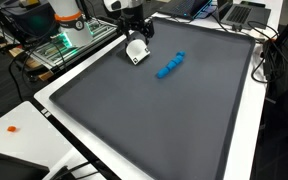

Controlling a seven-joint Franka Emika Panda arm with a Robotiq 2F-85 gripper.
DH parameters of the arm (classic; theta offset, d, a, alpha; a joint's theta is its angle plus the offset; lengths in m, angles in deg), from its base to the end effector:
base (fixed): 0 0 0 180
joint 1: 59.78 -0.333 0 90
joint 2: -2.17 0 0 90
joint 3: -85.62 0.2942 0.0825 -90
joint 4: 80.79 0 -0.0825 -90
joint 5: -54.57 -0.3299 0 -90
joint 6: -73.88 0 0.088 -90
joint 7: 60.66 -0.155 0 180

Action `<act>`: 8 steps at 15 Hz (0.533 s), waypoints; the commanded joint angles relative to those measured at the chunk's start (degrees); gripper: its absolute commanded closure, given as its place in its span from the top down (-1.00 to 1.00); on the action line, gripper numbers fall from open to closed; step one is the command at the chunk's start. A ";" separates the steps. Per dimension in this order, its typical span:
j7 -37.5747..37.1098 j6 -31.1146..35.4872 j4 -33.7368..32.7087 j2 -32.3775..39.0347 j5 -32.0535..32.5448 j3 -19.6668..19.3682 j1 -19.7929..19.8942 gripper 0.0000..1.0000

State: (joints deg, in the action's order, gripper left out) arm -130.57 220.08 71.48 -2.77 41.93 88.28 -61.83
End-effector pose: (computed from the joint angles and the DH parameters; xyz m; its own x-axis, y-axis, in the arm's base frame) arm 0.3881 0.0344 0.2435 0.2443 -0.9626 -0.1175 -0.9695 -0.2447 -0.0111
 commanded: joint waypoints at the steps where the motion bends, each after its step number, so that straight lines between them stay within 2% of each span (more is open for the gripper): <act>1: -1.38 -9.37 -1.98 -4.44 7.06 0.71 1.01 1.00; 3: 3.11 -12.82 -4.17 -5.70 8.43 0.89 0.54 1.00; 8: 15.91 -13.69 -10.35 -5.32 10.33 1.95 -0.23 1.00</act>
State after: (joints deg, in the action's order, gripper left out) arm -120.59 207.86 63.99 -8.40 50.39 89.52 -61.90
